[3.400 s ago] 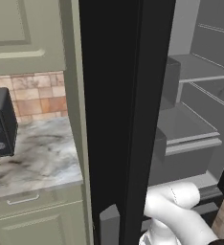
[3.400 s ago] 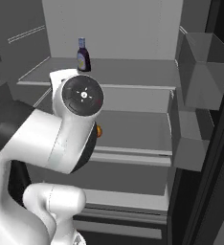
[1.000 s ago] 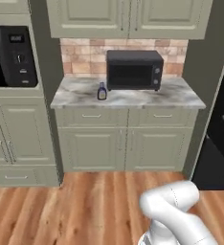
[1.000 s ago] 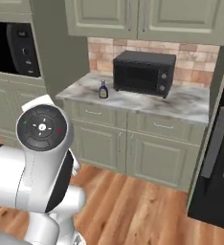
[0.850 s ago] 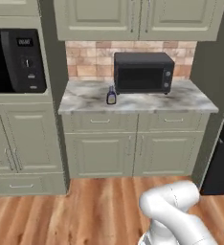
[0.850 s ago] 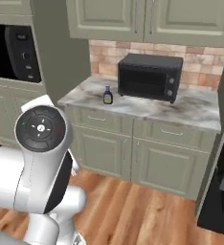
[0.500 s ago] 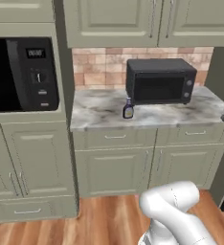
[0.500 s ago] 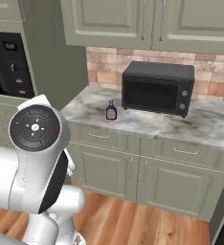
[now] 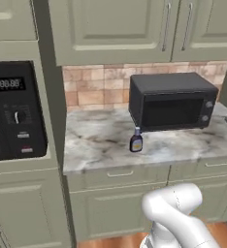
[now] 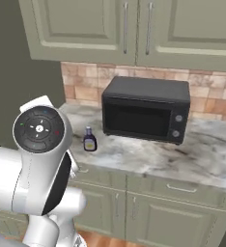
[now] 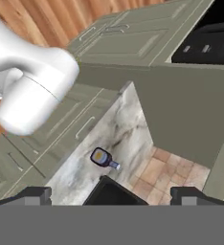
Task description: Place the condiment bottle and condiment bottle from the counter to the top shelf of the fridge. If the existing items in the fridge are on the top shelf, move them to other shelves.
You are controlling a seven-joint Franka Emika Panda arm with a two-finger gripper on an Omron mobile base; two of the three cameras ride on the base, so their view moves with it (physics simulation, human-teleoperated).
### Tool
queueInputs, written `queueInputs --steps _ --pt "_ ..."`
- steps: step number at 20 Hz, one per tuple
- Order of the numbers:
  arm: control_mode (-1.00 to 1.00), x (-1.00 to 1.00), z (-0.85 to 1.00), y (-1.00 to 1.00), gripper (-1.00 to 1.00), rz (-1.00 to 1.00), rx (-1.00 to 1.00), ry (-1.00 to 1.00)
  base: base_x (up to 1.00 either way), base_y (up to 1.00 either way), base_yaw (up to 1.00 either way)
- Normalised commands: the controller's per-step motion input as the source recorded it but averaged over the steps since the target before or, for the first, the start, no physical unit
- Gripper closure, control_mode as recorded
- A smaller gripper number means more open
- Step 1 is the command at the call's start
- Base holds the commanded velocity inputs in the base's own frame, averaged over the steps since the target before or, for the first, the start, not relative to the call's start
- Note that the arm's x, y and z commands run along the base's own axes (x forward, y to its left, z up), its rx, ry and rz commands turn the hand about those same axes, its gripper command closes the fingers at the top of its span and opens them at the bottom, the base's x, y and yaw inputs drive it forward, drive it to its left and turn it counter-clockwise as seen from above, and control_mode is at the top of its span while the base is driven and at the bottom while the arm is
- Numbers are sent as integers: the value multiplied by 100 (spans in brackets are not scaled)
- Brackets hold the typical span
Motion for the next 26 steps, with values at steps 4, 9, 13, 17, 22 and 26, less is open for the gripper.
queueInputs --steps 4,9,13,17,22,26 --pt "100 0 0 0 -100 0 0 0 91 14 -1" --pt "100 0 0 0 -100 0 0 0 78 5 0" --pt "-100 70 -30 0 -100 -4 -10 33 0 0 0" --pt "-100 23 -68 13 -100 -15 -6 48 0 0 0" --pt "-100 2 -78 20 -100 -22 0 38 0 0 0" --pt "-100 40 -44 39 -100 -18 0 20 0 0 0"
